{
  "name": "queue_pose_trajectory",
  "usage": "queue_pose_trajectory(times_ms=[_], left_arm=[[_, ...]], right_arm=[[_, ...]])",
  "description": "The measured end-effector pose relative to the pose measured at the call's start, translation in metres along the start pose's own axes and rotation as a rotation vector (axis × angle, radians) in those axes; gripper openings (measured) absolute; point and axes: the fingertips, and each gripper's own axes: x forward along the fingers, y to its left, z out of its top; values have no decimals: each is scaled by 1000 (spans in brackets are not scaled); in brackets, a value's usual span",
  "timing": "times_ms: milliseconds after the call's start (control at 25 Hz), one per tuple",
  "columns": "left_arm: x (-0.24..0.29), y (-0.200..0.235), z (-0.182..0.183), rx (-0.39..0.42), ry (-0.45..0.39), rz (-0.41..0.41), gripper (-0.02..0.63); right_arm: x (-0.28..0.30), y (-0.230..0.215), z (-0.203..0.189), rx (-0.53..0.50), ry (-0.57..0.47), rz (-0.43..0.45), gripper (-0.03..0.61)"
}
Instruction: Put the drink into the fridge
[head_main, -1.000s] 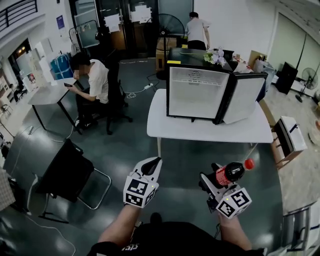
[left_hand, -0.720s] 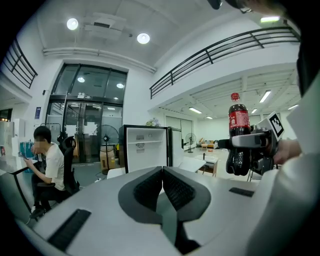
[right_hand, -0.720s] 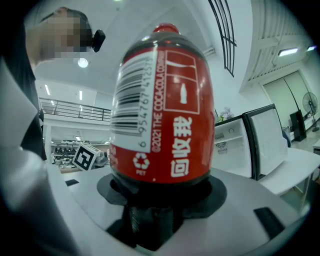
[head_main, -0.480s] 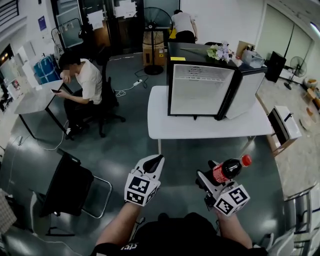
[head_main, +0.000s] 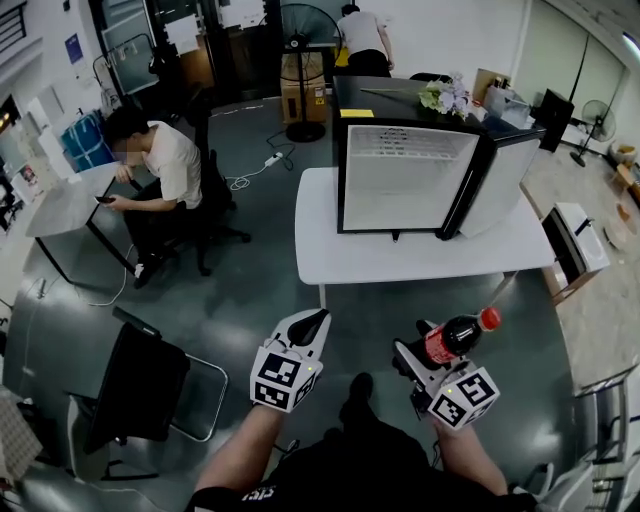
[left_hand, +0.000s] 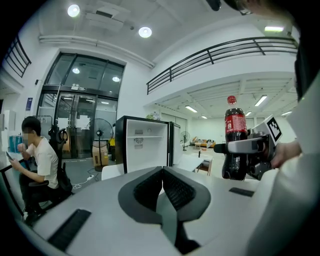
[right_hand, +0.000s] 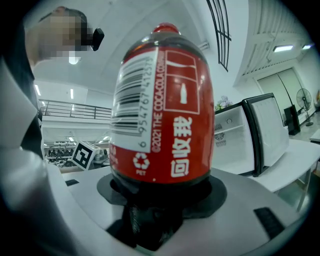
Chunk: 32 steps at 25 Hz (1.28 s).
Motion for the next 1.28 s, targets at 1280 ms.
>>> queue_pose_trajectory(times_ms=[1280], left_arm=[[284, 92, 59, 59, 56, -152, 17]], right_arm=[[152, -238, 32, -17, 22, -140, 268]])
